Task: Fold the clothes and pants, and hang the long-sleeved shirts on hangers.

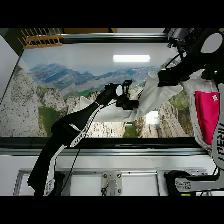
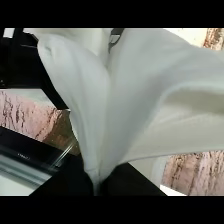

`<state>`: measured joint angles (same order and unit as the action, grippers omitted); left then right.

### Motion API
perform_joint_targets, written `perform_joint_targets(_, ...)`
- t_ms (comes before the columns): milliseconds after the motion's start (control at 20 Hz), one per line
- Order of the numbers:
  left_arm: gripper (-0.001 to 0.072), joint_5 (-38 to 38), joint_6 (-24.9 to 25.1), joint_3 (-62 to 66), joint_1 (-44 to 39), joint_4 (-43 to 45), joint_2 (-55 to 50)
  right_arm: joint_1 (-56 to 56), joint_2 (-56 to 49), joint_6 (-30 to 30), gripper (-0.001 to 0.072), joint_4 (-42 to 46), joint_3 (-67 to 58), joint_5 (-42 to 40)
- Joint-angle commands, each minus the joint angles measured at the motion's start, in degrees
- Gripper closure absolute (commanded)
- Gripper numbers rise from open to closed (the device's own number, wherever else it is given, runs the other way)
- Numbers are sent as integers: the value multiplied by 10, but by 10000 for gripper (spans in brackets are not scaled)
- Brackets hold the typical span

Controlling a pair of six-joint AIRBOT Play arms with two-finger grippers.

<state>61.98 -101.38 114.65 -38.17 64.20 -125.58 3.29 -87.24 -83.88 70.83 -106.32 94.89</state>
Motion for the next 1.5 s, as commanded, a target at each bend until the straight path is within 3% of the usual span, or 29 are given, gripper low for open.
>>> perform_joint_targets(0, 700, 8, 0, 0, -1, 2, -3, 38, 0, -17, 698, 4, -13, 0)
perform_joint_targets(250, 700, 0, 0, 0, 42, 4, 43, 69, 0, -49, 698, 3, -13, -3)
perform_joint_targets(800, 700, 55, 49, 0, 266, 8, 183, 238, -44, -145, 698, -13, -13, -118)
perform_joint_targets(1150, 700, 83, 61, 0, 362, 8, 247, 339, -175, -131, 689, -115, -13, -306)
perform_joint_targets(1200, 700, 88, 61, 0, 370, 8, 252, 353, -200, -124, 659, -127, -13, -348)
perform_joint_targets(1300, 701, 91, 63, 0, 380, 8, 262, 376, -244, -100, 231, -190, -13, -435)
perform_joint_targets(1350, 700, 90, 65, 0, 385, 8, 266, 387, -262, -54, 129, -248, -13, -468)
perform_joint_targets(1450, 700, 89, 65, 0, 394, 8, 276, 397, -272, 51, 127, -355, -13, -481)
